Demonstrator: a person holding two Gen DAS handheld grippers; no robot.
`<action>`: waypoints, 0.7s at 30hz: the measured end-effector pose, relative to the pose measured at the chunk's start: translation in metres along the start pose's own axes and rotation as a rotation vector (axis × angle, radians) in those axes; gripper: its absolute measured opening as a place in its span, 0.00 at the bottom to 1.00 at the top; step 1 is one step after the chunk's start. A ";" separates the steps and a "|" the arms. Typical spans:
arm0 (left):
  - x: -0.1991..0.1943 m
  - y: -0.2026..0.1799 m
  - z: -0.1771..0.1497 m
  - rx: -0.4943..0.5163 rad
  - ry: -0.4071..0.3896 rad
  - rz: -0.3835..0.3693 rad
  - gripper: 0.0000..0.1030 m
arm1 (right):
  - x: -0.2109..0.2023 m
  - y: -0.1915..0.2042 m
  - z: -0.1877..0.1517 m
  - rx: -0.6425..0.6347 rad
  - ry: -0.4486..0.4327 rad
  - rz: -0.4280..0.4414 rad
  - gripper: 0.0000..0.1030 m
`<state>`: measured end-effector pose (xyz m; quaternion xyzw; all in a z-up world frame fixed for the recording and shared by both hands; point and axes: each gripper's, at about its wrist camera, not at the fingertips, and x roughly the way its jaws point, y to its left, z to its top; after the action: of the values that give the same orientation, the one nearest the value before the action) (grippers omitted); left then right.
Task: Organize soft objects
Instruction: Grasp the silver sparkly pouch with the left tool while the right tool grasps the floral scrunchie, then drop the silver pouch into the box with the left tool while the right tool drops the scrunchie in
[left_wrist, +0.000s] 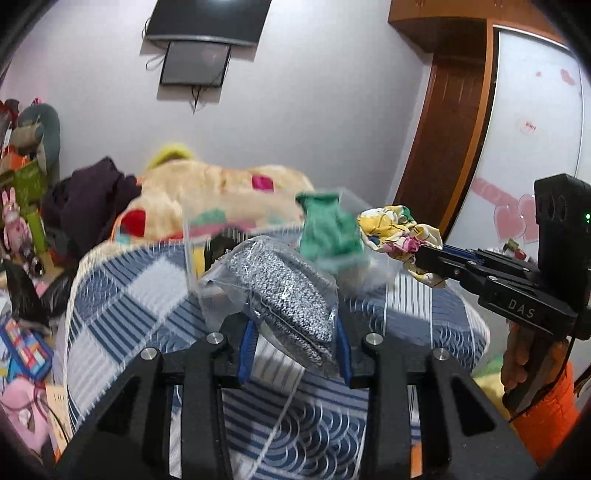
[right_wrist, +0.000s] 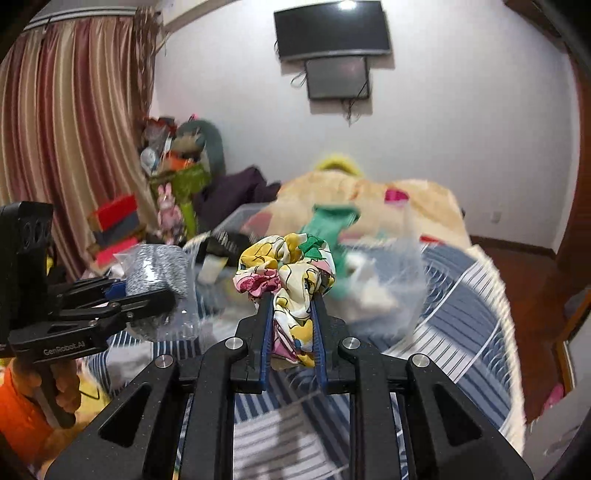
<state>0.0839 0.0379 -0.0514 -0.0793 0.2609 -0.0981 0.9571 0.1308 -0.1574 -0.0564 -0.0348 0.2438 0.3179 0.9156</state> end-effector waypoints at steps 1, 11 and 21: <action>0.001 -0.001 0.006 0.005 -0.016 0.001 0.35 | -0.001 -0.002 0.004 0.002 -0.013 -0.010 0.16; 0.033 -0.001 0.054 0.044 -0.064 0.015 0.35 | 0.023 -0.022 0.033 0.021 -0.045 -0.099 0.16; 0.103 0.007 0.052 0.052 0.051 0.056 0.35 | 0.070 -0.031 0.030 0.030 0.074 -0.122 0.17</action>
<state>0.1985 0.0268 -0.0580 -0.0443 0.2849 -0.0800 0.9542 0.2101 -0.1357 -0.0655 -0.0478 0.2794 0.2562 0.9241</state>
